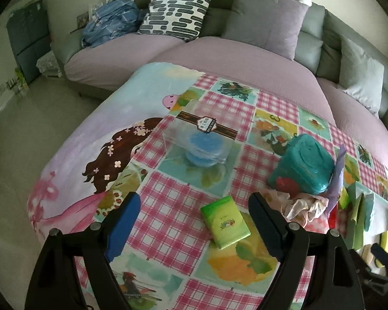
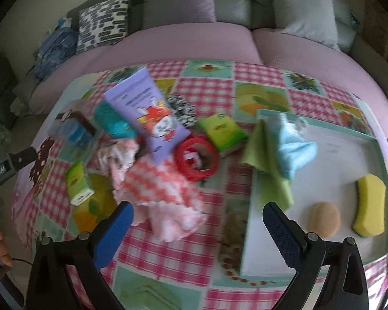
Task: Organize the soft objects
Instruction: 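Grasp the pink floral cloth with the right gripper while the left grasps the green tissue pack, then carry the floral cloth with the right gripper over the tray while the left carries the tissue pack there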
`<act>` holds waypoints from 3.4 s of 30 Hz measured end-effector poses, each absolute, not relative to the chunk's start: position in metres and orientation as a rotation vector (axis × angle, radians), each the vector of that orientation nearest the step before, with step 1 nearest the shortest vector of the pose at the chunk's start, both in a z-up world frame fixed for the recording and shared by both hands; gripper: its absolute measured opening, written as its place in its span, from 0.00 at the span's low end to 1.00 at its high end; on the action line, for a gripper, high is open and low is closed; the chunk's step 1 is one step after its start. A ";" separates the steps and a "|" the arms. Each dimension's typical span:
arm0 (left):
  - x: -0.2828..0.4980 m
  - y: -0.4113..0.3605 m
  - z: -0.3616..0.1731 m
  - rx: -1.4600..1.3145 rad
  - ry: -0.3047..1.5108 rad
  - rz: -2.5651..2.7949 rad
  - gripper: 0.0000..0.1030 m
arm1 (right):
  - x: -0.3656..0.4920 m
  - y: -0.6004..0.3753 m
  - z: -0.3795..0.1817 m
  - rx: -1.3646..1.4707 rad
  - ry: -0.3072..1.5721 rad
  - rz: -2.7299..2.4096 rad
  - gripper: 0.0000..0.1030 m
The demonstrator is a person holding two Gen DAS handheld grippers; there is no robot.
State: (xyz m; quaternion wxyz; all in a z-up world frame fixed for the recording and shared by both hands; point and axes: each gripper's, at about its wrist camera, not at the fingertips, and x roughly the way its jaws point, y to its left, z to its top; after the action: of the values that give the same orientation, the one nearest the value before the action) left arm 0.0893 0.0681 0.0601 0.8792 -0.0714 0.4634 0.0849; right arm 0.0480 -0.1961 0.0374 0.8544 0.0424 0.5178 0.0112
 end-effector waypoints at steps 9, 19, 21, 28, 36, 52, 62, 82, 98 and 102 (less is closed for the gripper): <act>0.103 0.063 0.034 -0.173 1.048 0.141 0.83 | 0.063 -0.173 0.019 0.109 1.092 0.090 0.99; 0.118 0.065 -0.008 -0.299 1.158 0.113 0.83 | 0.077 -0.139 0.015 0.077 1.036 0.198 0.84; 0.121 0.067 -0.014 -0.337 1.176 0.097 0.83 | 0.077 -0.133 0.014 0.069 1.030 0.212 0.81; 0.125 0.066 -0.027 -0.349 1.207 0.101 0.83 | 0.083 -0.119 0.010 0.049 1.019 0.259 0.72; 0.129 0.061 -0.032 -0.323 1.211 0.078 0.82 | 0.091 -0.111 0.000 0.043 1.037 0.248 0.49; 0.139 0.053 -0.037 -0.303 1.182 0.032 0.58 | 0.098 -0.112 -0.011 0.074 1.062 0.228 0.10; 0.127 0.061 -0.013 -0.310 1.110 0.027 0.58 | 0.086 -0.120 0.010 0.078 1.012 0.241 0.09; 0.104 0.056 0.050 -0.279 0.932 0.002 0.58 | 0.052 -0.146 0.062 0.110 0.877 0.248 0.09; 0.096 0.021 0.070 -0.194 0.889 -0.037 0.58 | 0.039 -0.193 0.085 0.198 0.815 0.180 0.09; 0.093 0.005 0.078 -0.167 0.874 -0.057 0.58 | 0.031 -0.212 0.094 0.227 0.785 0.151 0.09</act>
State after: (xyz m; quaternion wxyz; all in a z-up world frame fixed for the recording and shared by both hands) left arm 0.0926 0.0049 0.0776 0.9023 -0.0807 0.4226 -0.0276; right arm 0.0312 -0.2122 0.0940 0.9150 0.1101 0.3812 0.0733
